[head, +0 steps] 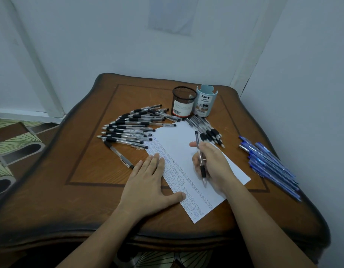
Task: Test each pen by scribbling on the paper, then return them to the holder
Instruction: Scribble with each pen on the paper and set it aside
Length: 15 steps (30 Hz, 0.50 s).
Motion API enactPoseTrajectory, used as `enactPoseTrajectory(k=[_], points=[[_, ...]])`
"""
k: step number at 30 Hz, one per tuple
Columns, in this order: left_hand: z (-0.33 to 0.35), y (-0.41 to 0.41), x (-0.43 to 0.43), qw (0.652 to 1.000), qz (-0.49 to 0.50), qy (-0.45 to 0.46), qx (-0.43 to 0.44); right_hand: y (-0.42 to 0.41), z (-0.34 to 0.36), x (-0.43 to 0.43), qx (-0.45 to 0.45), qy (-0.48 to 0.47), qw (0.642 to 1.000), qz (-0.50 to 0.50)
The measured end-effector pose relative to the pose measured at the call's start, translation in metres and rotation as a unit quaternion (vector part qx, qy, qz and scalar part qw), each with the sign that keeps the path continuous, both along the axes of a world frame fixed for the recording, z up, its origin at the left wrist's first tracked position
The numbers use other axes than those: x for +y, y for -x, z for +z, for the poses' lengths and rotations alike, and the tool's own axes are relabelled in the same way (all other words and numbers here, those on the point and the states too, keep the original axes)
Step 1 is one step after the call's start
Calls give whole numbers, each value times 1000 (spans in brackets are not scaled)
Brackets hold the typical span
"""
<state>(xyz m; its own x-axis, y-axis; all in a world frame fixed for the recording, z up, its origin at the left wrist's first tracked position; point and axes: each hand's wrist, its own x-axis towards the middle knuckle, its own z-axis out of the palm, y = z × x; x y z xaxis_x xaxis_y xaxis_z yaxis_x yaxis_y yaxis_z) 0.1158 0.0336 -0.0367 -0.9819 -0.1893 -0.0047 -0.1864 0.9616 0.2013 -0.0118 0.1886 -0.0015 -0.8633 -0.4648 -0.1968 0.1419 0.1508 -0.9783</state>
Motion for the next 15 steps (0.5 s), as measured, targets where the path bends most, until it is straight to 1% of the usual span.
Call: enactPoseTrajectory(k=[2, 3, 5, 6, 8, 10, 13, 15], points=[[2, -1, 0, 1000, -1, -4, -2, 11, 5, -4, -12, -21, 1000, -6], [2, -1, 0, 1000, -2, -5, -3, 18, 8, -6, 10, -44, 999, -10], [4, -2, 0, 1000, -4, -8, -5, 37, 18, -8, 103, -113, 988, -6], [4, -2, 0, 1000, -4, -9, -6, 48, 22, -10, 156, -147, 977, -7], [4, -2, 0, 1000, -4, -9, -7, 73, 29, -13, 242, -211, 947, -18], [3, -2, 0, 1000, -5, -9, -7, 97, 28, -15, 313, -278, 908, -30], [3, -2, 0, 1000, -5, -13, -5, 122, 20, -24, 372, -358, 856, -15], [3, -2, 0, 1000, -5, -16, -3, 132, 11, -29, 394, -431, 812, 12]])
